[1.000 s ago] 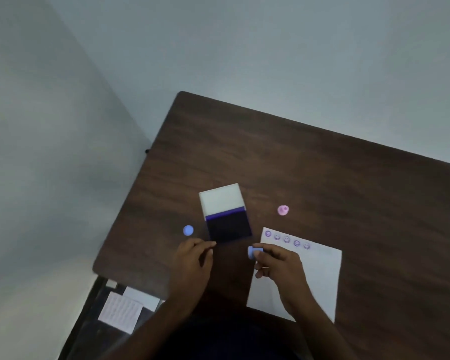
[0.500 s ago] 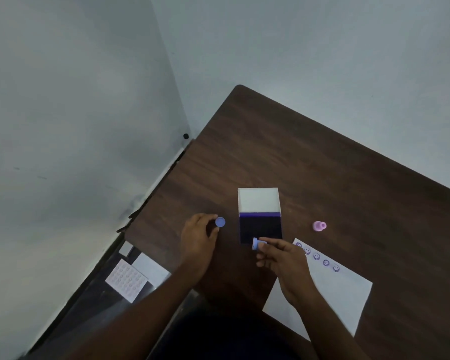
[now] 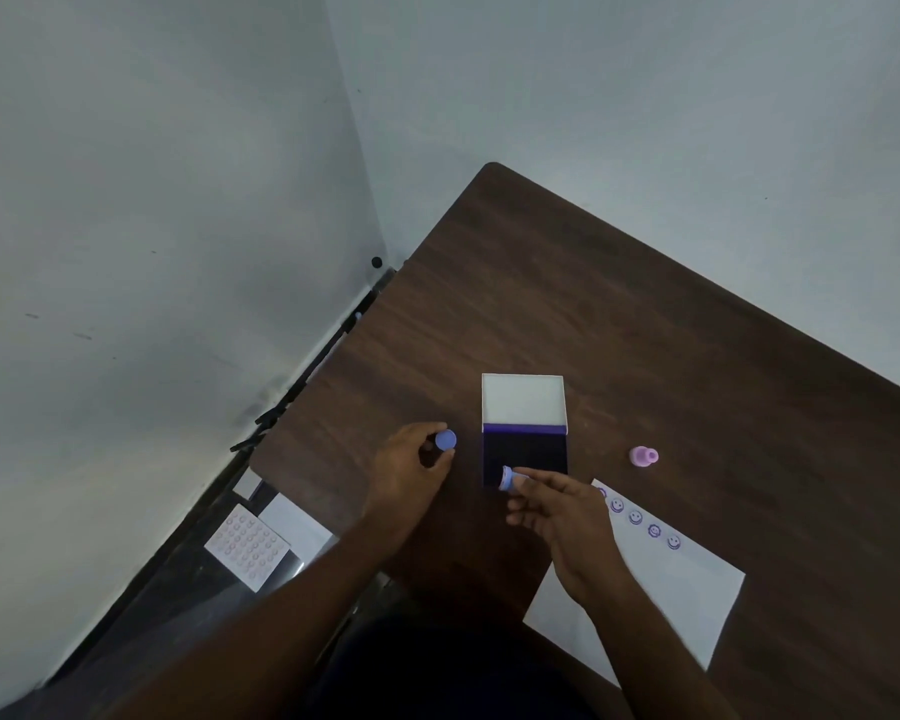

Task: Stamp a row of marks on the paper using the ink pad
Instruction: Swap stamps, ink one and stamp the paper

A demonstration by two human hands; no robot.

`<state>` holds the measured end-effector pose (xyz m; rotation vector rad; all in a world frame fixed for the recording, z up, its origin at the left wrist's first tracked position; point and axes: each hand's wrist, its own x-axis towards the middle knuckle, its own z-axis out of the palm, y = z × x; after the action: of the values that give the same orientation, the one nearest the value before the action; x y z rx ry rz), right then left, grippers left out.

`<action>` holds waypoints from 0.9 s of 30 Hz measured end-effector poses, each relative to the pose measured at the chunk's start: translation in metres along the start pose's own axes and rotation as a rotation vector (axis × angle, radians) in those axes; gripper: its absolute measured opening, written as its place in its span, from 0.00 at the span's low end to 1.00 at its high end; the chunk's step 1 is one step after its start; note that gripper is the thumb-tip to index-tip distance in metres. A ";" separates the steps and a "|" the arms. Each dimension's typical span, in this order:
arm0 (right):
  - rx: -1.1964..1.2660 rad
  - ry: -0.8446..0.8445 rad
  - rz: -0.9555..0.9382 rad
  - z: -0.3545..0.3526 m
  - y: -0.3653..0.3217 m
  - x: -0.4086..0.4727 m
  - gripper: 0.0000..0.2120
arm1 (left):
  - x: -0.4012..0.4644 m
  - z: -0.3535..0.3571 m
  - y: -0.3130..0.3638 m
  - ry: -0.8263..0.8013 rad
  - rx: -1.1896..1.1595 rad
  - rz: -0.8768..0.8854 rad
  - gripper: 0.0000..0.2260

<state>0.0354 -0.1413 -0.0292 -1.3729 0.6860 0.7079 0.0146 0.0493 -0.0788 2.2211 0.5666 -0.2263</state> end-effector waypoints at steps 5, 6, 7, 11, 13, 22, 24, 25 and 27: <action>0.023 0.004 -0.006 0.003 -0.002 -0.002 0.08 | -0.022 -0.009 0.016 -0.022 -0.161 0.018 0.15; 0.035 0.000 -0.007 0.003 -0.002 -0.002 0.08 | -0.026 -0.011 0.018 -0.030 -0.187 0.033 0.15; 0.048 -0.006 -0.008 0.004 -0.002 -0.003 0.08 | -0.029 -0.012 0.020 -0.043 -0.215 0.043 0.14; 0.084 -0.034 -0.013 0.007 -0.005 -0.005 0.08 | -0.041 -0.019 0.026 -0.105 -0.211 0.060 0.14; 0.100 -0.063 -0.022 0.011 -0.005 -0.007 0.09 | -0.045 -0.021 0.028 -0.144 -0.186 0.055 0.14; 0.037 -0.071 -0.023 0.014 -0.001 -0.007 0.11 | -0.051 -0.027 0.041 -0.183 -0.237 -0.044 0.14; 0.016 -0.051 -0.025 0.013 0.000 -0.007 0.11 | -0.051 -0.029 0.044 -0.195 -0.244 -0.021 0.15; 0.011 -0.048 -0.030 0.012 0.000 -0.007 0.11 | -0.051 -0.029 0.045 -0.203 -0.254 -0.019 0.16; -0.001 -0.058 -0.052 0.011 0.000 -0.008 0.11 | -0.050 -0.030 0.045 -0.213 -0.275 -0.027 0.18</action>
<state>0.0307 -0.1312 -0.0223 -1.3607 0.6025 0.7043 -0.0092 0.0299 -0.0114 1.8968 0.4805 -0.3714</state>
